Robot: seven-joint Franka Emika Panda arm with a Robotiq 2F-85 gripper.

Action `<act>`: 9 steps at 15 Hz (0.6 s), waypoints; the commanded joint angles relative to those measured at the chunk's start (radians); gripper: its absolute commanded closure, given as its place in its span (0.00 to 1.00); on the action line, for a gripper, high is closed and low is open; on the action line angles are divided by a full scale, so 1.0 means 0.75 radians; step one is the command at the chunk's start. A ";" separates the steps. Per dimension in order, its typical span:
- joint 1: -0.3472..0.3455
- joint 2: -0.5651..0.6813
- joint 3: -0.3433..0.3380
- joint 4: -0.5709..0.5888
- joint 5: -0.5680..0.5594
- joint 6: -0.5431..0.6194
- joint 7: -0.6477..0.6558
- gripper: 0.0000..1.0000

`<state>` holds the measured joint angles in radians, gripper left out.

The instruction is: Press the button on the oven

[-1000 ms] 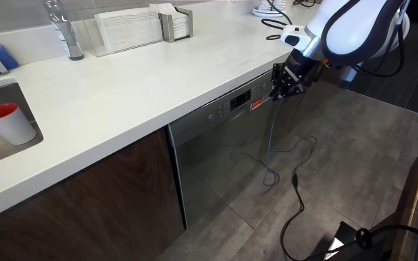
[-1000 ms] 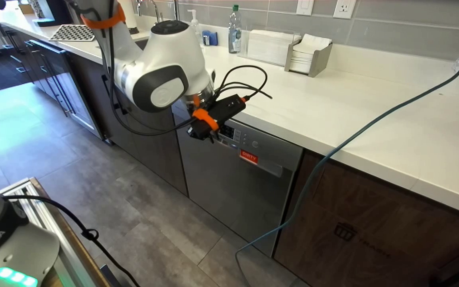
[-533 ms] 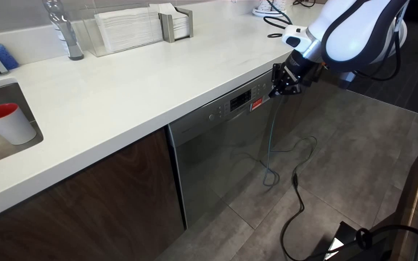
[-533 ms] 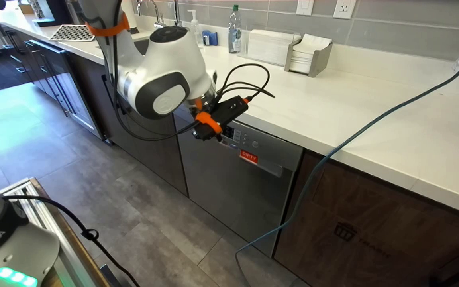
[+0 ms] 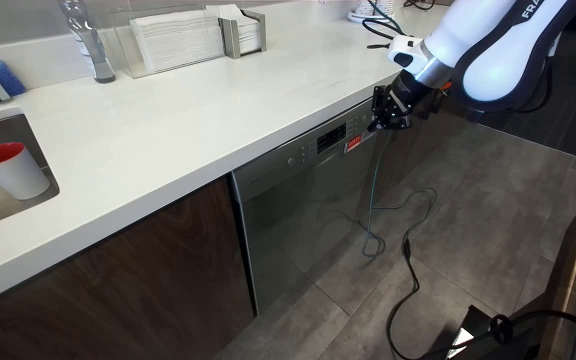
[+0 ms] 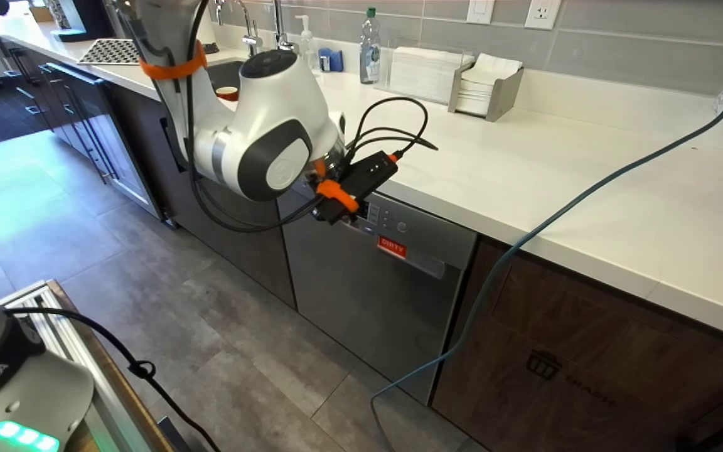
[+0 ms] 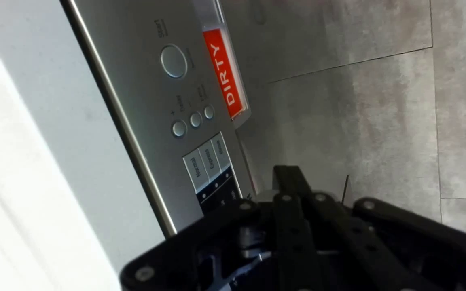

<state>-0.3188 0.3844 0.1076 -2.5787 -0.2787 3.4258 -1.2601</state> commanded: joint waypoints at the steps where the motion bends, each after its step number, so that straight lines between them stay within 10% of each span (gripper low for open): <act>1: 0.070 0.065 -0.081 0.056 -0.087 0.056 0.088 1.00; 9: 0.100 0.051 -0.110 0.048 -0.137 0.026 0.144 0.99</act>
<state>-0.2721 0.4217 0.0608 -2.5465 -0.3335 3.4420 -1.2008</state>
